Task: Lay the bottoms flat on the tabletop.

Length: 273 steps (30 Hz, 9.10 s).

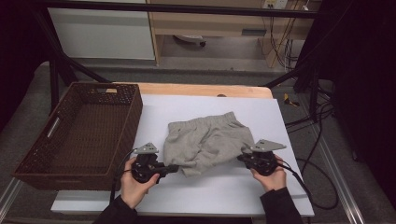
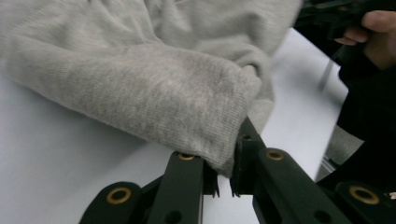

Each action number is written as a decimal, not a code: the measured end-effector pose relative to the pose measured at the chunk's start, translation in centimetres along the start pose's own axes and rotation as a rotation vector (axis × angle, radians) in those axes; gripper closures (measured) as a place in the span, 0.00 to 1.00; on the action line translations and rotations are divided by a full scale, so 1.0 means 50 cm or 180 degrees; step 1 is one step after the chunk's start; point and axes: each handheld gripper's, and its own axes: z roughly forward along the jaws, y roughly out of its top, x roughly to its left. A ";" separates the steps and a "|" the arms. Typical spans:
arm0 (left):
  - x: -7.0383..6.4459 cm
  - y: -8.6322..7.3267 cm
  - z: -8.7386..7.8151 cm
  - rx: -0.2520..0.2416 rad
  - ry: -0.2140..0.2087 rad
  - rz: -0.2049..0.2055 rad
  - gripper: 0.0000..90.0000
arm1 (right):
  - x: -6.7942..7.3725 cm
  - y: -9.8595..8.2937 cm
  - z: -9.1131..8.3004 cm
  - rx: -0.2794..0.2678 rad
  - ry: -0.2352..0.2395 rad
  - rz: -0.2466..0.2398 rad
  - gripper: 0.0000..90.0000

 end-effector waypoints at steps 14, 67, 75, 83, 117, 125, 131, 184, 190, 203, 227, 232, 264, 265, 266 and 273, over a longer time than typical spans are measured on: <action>0.033 -0.010 -0.029 0.0150 0.0215 -0.0101 0.57 | 0.022 -0.003 0.014 0.0500 0.0372 -0.0063 0.75; 0.204 0.098 0.129 0.0401 0.0992 -0.0149 0.93 | -0.210 -0.002 0.156 0.0443 -0.0572 0.0526 0.67; 0.209 0.204 0.086 -0.0031 0.1209 -0.0019 0.93 | -0.221 0.055 0.115 -0.0084 -0.0737 0.0505 0.95; 0.214 0.227 0.091 -0.0238 0.1226 -0.0179 0.45 | -0.214 0.066 0.124 -0.0161 -0.1111 0.0389 0.56; 0.058 -0.044 0.014 0.0145 0.0509 0.0046 0.52 | -0.049 -0.061 -0.024 -0.0188 -0.0332 0.0513 0.42; 0.051 -0.065 0.050 0.0410 0.0473 0.0118 0.66 | -0.043 -0.092 -0.034 -0.0007 -0.0359 0.0585 0.55; 0.056 -0.069 0.057 0.0432 0.0538 0.0102 0.75 | -0.032 -0.106 0.000 0.0204 -0.0366 0.0517 0.55; 0.055 -0.055 0.058 0.0582 0.0397 -0.0062 0.94 | -0.051 -0.146 -0.027 0.0418 -0.0539 0.0555 0.65; 0.055 -0.050 0.033 0.0557 0.0397 -0.0058 0.94 | -0.049 -0.142 -0.035 0.0460 -0.0391 0.0688 1.00; 0.044 -0.049 0.026 0.0690 0.0452 -0.0006 0.94 | -0.079 -0.100 -0.081 0.0180 -0.0554 0.0526 0.69; 0.038 -0.045 0.006 0.0506 0.0384 0.0037 0.78 | -0.107 -0.152 -0.128 0.0440 -0.0900 0.0600 0.96; 0.040 -0.056 -0.021 0.0400 0.0505 0.0054 0.65 | -0.115 -0.152 -0.111 0.0386 -0.0949 0.0570 0.74; 0.028 -0.026 -0.045 0.0288 0.0923 0.0045 0.64 | -0.057 -0.115 -0.066 0.0150 -0.0615 0.0425 0.34; 0.029 -0.029 -0.034 0.0302 0.0864 0.0022 0.63 | -0.061 -0.117 -0.069 0.0154 -0.0639 0.0434 0.33; 0.029 -0.034 -0.021 0.0316 0.0819 0.0049 0.62 | -0.065 -0.120 -0.072 0.0152 -0.0667 0.0442 0.33; 0.020 -0.062 0.064 0.0615 0.0716 0.0082 0.56 | -0.090 -0.155 -0.087 0.0285 -0.0844 0.0581 0.32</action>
